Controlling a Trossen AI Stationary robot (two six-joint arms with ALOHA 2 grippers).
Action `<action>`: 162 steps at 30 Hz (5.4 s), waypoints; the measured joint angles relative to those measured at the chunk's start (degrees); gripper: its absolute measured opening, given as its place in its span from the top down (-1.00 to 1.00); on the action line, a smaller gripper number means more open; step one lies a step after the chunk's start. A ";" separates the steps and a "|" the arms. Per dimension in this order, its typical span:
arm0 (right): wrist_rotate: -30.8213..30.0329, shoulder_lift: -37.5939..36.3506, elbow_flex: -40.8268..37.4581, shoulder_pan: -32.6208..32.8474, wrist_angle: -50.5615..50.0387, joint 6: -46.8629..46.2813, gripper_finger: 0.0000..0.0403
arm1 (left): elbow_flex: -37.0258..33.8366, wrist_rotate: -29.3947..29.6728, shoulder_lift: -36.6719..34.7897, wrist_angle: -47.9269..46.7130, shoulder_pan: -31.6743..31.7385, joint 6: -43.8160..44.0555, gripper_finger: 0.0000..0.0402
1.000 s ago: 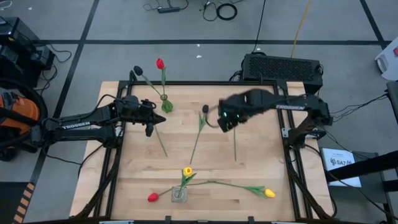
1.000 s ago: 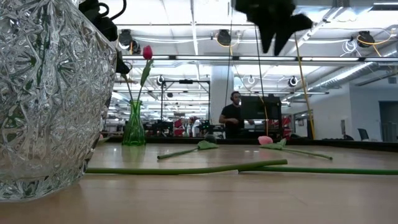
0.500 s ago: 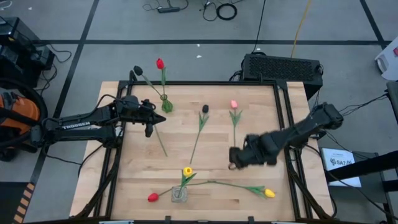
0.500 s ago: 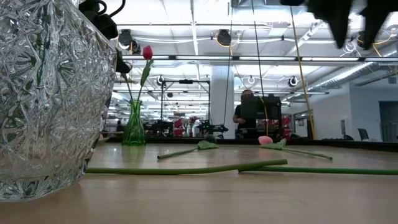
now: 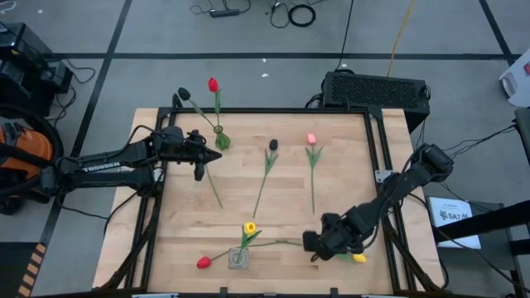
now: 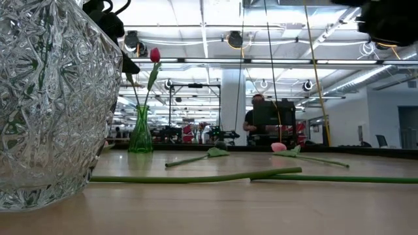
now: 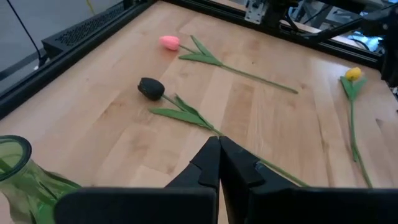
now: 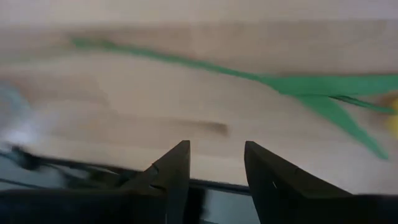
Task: Sort flowers into vase by color
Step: Put the yellow flower into the transparent vase
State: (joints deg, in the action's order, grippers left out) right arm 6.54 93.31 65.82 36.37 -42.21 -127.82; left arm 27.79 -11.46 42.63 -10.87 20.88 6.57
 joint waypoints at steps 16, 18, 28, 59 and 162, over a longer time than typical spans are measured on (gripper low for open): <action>4.08 4.99 0.00 3.35 -5.68 48.03 0.29 | 0.00 0.00 0.00 0.55 0.00 0.60 0.96; 4.05 5.86 0.00 3.36 -6.75 52.93 0.29 | 0.00 0.01 0.00 0.86 0.00 0.81 0.96; 4.21 13.12 0.09 3.73 -8.57 71.02 0.31 | 0.00 -0.02 0.00 4.79 0.01 5.14 0.96; -20.31 -40.11 -22.53 -5.16 -7.59 53.83 1.00 | 8.09 1.98 9.60 16.15 -0.43 -3.97 0.96; -1.69 -46.37 -33.40 -30.10 60.56 47.51 0.98 | 62.62 16.84 62.93 17.94 -21.06 -97.10 0.97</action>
State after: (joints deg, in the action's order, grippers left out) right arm 4.85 46.94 32.42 6.27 18.35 -80.31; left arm 90.41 5.37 105.56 7.07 -0.19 -90.54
